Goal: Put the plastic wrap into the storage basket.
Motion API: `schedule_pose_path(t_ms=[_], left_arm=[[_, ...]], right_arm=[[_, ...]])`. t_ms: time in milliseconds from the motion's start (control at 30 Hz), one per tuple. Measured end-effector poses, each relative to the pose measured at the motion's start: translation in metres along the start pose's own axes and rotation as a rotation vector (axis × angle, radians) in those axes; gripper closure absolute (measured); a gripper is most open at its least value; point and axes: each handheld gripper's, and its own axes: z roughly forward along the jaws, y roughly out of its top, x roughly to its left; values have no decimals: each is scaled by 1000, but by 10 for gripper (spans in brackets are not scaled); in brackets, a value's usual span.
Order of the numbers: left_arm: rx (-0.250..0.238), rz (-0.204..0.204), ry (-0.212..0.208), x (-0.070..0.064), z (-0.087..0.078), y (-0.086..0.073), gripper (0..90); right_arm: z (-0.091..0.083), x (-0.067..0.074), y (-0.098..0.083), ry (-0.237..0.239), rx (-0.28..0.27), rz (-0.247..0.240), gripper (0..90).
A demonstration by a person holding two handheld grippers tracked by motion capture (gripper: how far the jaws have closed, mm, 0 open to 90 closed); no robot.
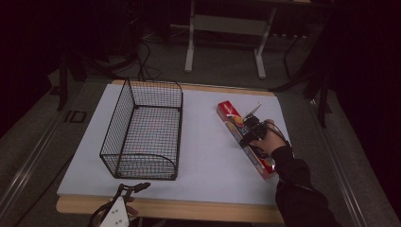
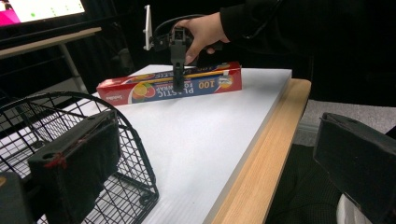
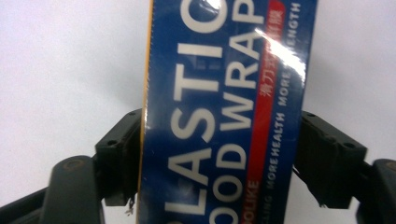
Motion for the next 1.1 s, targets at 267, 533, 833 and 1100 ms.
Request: schedule_pose_path(t_ms=[267,533,833,1100], left_arm=[[2,2,-1,0,0,0,13],[3,0,-2,0,1,0,13],[6,4,-2,0,1,0,13],[8,5,-3,-1,1,0,13]], right_arm=[[1,4,3,-1,21,-9,375],[-6,3,5,-21,9,21,396],[-31,3,5,-31,-84,74,398],[-59,10,11,-38,-192,85,398]])
